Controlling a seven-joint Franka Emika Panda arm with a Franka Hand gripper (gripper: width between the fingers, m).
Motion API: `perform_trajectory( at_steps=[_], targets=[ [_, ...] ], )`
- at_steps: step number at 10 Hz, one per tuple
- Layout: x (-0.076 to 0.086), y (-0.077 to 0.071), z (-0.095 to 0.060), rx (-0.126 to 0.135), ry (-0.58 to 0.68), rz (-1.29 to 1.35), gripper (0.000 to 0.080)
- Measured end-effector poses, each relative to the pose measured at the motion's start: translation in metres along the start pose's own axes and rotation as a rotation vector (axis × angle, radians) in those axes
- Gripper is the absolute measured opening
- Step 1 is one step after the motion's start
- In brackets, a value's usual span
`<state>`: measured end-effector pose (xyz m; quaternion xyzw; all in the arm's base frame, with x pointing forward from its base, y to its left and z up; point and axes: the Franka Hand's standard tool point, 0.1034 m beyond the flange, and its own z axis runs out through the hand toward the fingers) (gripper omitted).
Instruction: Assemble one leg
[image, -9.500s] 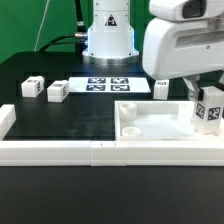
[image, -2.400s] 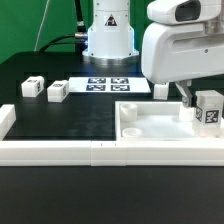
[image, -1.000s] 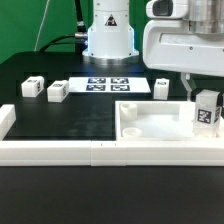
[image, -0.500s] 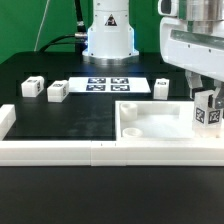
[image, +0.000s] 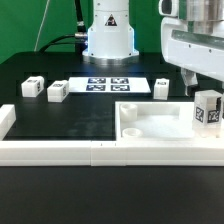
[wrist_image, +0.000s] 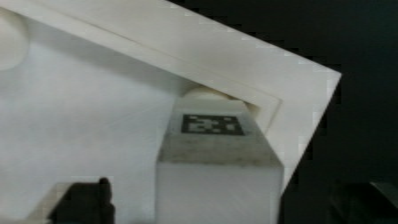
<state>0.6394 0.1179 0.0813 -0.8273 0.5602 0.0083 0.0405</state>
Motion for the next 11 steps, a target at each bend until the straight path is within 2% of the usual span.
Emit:
perform_trajectory(
  at_steps=[2,3,5,9,11],
  targets=[
    [0.0001,-0.001,-0.0017,-0.007,0.001,-0.252,0.0645],
    [-0.0022,-0.0018,-0.0017,-0.026,0.015,-0.434,0.0648],
    [-0.0023,-0.0022,-0.0017,-0.028,0.014,-0.623,0.0649],
    [-0.0018,-0.0014,-0.0011,-0.058,0.021,-1.105,0.0649],
    [-0.0019,-0.0008,-0.0001,-0.062,0.02,-1.241,0.0649]
  ],
)
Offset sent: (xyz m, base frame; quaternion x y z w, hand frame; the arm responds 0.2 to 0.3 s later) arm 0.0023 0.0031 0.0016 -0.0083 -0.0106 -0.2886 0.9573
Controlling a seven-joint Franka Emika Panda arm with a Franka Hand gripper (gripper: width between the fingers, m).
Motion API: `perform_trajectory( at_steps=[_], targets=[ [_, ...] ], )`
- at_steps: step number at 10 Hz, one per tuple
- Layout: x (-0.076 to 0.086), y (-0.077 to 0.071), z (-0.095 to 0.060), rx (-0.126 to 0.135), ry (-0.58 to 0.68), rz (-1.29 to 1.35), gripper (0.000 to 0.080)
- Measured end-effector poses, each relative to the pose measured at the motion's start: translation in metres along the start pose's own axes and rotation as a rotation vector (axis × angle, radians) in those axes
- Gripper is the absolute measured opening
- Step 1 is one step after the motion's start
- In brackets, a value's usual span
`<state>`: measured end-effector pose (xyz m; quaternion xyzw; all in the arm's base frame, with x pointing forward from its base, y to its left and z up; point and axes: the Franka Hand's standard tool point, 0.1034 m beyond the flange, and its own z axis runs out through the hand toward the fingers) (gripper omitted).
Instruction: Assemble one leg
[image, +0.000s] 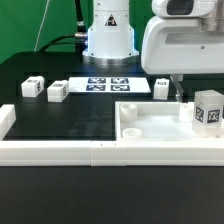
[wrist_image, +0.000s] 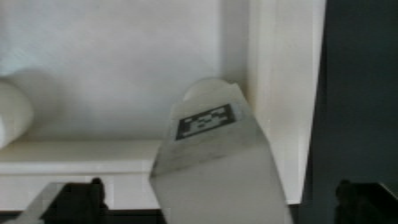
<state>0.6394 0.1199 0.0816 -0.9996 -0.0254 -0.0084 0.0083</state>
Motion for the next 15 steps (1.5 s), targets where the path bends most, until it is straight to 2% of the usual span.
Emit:
perform_trajectory(
  at_steps=[2,3,4,5,6,7,10,13,15],
  targets=[
    [0.0001,0.0006,0.0,-0.001,0.0,-0.166,0.0649],
    [0.0001,0.0007,0.0,-0.001,0.0,-0.166,0.0649],
    [0.0001,0.0007,0.0,-0.001,0.0,-0.165,0.0541],
    [0.0001,0.0007,0.0,-0.001,0.0,-0.165,0.0393],
    [0.0001,0.0006,0.0,-0.001,0.0,-0.165,0.0393],
    [0.0001,0.0005,0.0,0.0,0.0,-0.158,0.029],
    [0.0,0.0004,0.0,0.002,0.0,-0.12,0.029],
    [-0.0006,0.001,0.0003,0.016,-0.002,0.249,0.029],
    [-0.0003,0.003,0.0006,0.011,0.003,0.425,0.0291]
  ],
)
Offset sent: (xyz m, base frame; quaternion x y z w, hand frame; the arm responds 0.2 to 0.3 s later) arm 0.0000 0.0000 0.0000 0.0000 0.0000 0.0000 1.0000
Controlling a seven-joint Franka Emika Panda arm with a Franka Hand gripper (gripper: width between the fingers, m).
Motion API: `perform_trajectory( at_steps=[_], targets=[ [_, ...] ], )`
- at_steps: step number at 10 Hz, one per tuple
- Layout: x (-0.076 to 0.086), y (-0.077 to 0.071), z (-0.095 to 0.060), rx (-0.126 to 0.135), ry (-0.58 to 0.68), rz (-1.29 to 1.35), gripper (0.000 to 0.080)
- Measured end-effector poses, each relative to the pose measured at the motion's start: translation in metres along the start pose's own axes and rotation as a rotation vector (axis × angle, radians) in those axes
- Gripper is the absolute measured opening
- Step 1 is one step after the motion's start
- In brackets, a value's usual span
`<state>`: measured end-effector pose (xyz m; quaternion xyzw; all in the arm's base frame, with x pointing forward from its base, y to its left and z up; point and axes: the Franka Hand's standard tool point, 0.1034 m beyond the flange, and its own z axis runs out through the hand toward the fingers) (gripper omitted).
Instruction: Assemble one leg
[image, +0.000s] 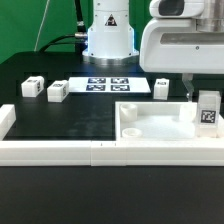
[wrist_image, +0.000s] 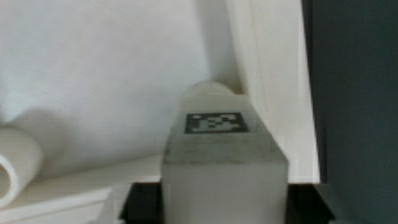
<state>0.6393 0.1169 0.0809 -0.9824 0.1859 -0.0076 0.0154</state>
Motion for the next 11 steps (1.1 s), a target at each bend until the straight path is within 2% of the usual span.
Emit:
perform_trajectory(
  at_steps=[3,6,8,9,10,11],
  targets=[
    [0.001,0.011,-0.001,-0.024,0.011,0.264,0.0296],
    [0.004,0.029,-0.003,-0.063,0.022,0.447,0.031],
    [0.004,0.03,-0.002,-0.064,0.022,0.446,0.0311],
    [0.004,0.03,-0.002,-0.063,0.022,0.446,0.0513],
    [0.004,0.03,-0.002,-0.064,0.022,0.446,0.0513],
    [0.004,0.03,-0.002,-0.064,0.022,0.446,0.0619]
  ],
)
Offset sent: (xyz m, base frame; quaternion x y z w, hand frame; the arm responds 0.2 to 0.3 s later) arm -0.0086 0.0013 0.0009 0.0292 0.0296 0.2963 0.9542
